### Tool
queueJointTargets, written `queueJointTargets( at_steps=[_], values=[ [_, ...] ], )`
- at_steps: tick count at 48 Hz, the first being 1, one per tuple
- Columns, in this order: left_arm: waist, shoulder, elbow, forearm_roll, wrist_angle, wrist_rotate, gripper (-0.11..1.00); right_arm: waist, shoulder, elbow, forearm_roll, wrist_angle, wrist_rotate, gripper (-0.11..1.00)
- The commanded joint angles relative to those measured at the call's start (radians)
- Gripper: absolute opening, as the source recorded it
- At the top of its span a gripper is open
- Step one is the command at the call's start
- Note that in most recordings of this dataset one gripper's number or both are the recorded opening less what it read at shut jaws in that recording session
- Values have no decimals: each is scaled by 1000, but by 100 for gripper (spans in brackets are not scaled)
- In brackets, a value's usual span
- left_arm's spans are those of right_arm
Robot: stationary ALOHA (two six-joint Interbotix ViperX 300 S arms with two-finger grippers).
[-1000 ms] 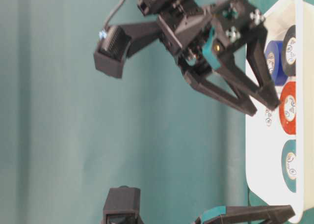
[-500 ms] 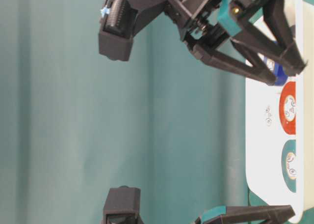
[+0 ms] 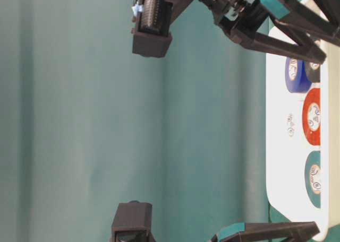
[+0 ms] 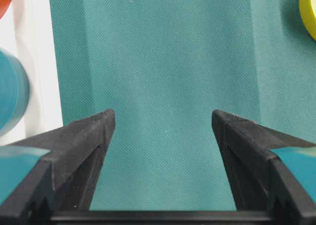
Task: Put the tape alternately from left to right into the white case.
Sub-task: 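Move the left gripper down onto the yellow tape roll and grasp it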
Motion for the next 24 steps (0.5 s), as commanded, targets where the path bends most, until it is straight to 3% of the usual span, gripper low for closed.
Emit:
queueJointTargets(
  at_steps=[1, 10, 24],
  values=[
    [-3, -14, -17, -2, -5, -3, 90, 5, -23, -8, 3, 2, 3, 74],
    [-28, -14, -31, -2, -6, -44, 90, 3, -23, -11, 3, 2, 3, 74],
    [-98, 14, -60, -2, -6, -192, 90, 3, -23, -11, 0, -2, 2, 74]
  ],
)
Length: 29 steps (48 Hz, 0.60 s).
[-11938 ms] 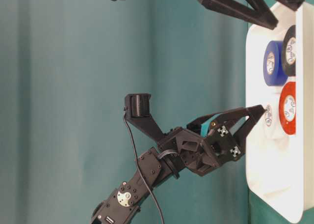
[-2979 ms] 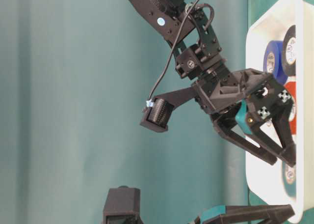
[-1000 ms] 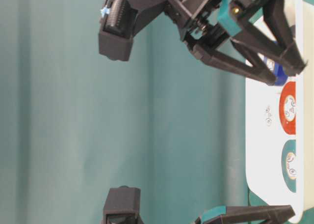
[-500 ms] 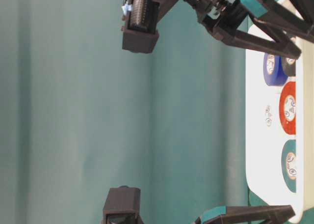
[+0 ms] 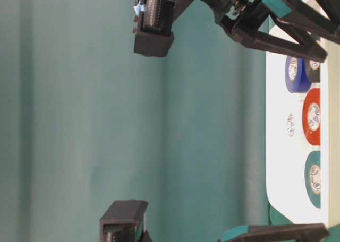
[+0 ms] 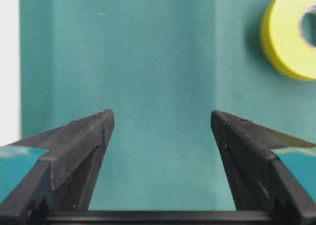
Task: Put the tape alternately from left to right into the white case.
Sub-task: 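Move the left gripper down onto the yellow tape roll and grasp it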
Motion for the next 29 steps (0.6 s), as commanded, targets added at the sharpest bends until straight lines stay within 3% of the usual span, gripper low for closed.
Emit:
queueJointTargets(
  at_steps=[1, 6, 14, 29],
  values=[
    [-28, 5, -32, -2, -5, -35, 90, 3, -23, -11, 0, -5, 0, 74],
    [-58, 23, -58, -2, -5, -117, 90, 2, -23, -11, 0, -3, -2, 74],
    [-89, 61, -97, -2, -3, -307, 90, 3, -23, -6, -2, -3, -3, 74],
    [-130, 123, -176, -2, 67, -560, 90, 3, -23, -6, -6, -8, -8, 74]
  ],
)
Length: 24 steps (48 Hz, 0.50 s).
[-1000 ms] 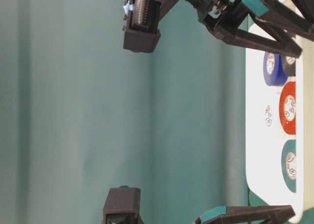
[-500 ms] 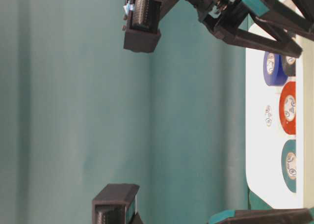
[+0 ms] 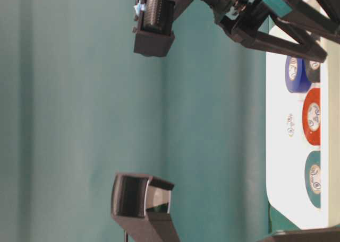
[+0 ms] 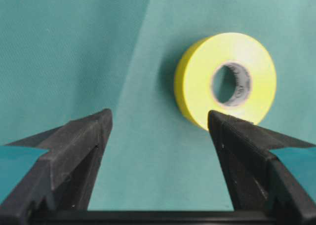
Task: Put the tape alternately from left to right into the white case.
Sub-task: 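Move the left gripper down onto the yellow tape roll and grasp it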
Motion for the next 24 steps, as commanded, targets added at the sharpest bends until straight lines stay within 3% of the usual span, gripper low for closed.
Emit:
queueJointTargets(
  at_steps=[1, 12, 24],
  values=[
    [-12, 3, -48, -2, 37, -54, 90, 2, -23, -6, -2, -8, -2, 74],
    [-32, 63, -121, -2, 129, -172, 90, 3, -17, -6, -2, -9, 0, 74],
    [-48, 110, -178, -2, 152, -244, 90, 3, -8, -6, -2, -14, 2, 74]
  ],
)
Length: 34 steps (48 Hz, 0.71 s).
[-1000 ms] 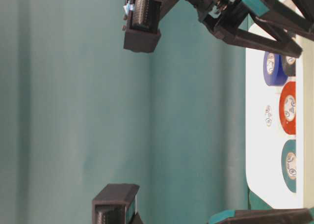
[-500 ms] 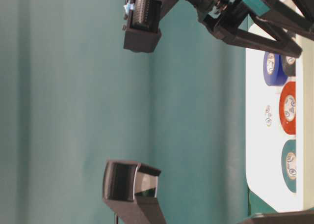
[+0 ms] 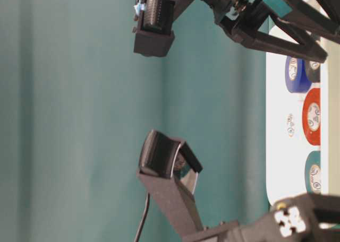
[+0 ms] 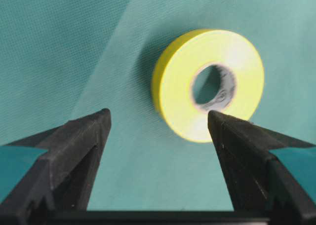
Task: Put the tape alternately from left to right into the white case.
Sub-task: 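Move the left gripper down onto the yellow tape roll and grasp it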
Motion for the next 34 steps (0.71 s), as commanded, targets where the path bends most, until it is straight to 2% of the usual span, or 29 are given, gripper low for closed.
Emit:
queueJointTargets(
  at_steps=[1, 11, 34],
  values=[
    [-6, -2, -40, -2, 6, -23, 90, 3, -8, -6, -2, -9, 0, 74],
    [-25, 31, -67, -2, 29, -67, 90, 3, -6, -6, -2, -20, -2, 74],
    [-51, 91, -107, 2, 34, -57, 90, 3, 6, -8, -2, -44, -2, 74]
  ],
)
